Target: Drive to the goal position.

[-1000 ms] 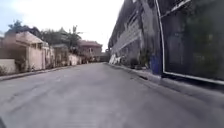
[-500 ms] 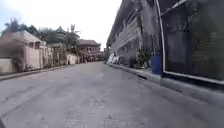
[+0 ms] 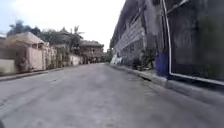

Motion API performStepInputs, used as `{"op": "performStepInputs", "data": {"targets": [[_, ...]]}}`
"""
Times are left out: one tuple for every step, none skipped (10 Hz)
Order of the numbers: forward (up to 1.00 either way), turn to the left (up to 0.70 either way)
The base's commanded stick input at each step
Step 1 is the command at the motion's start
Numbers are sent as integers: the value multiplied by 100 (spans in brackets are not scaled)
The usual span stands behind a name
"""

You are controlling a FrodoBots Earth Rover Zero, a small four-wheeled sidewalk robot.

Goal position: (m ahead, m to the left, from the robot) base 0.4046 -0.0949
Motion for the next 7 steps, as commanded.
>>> {"op": "performStepInputs", "data": {"targets": [[100, 0], [100, 0], [100, 0], [98, 0], [97, 0], [75, 0], [1, 0]]}}
